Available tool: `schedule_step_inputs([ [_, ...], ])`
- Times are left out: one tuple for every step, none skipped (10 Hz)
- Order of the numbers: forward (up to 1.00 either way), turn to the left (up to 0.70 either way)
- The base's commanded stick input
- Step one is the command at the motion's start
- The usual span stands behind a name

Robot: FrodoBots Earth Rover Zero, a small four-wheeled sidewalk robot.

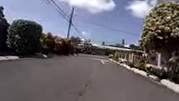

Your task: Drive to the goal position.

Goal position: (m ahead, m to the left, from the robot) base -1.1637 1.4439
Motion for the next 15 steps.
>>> schedule_step_inputs([
  [0.45,0.0],
  [0.45,0.0],
  [0.45,0.0],
  [0.45,0.0],
  [0.45,0.0],
  [0.45,0.0],
  [0.45,0.0],
  [0.45,0.0],
  [0.45,0.0],
  [0.45,0.0],
  [0.45,0.0],
  [0.45,0.0],
  [0.45,0.0],
  [0.45,0.0],
  [0.45,0.0],
])
